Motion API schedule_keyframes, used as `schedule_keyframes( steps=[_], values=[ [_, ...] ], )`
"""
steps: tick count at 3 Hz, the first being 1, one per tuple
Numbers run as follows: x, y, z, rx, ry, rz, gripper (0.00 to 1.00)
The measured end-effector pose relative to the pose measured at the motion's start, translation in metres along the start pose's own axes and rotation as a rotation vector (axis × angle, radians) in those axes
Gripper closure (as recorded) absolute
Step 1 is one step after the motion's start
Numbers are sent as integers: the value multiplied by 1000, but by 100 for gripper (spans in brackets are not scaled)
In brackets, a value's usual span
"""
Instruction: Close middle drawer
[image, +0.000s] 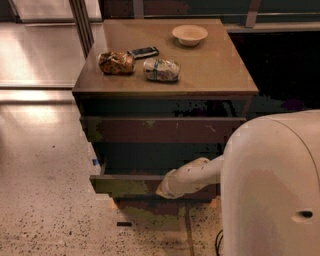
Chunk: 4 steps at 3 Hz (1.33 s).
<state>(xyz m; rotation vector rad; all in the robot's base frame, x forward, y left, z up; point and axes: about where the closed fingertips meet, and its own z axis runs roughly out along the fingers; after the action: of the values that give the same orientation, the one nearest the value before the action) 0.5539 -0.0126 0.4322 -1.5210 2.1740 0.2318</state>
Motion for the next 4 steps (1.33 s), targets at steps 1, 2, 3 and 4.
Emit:
schedule_keyframes(
  steps=[1, 2, 3, 4],
  values=[
    [-2, 0, 9, -8, -3, -1, 100],
    [-8, -25, 22, 33, -7, 6, 100],
    [-8, -25, 22, 33, -7, 6, 100],
    [-23, -43, 27, 53, -21, -23, 100]
  ],
)
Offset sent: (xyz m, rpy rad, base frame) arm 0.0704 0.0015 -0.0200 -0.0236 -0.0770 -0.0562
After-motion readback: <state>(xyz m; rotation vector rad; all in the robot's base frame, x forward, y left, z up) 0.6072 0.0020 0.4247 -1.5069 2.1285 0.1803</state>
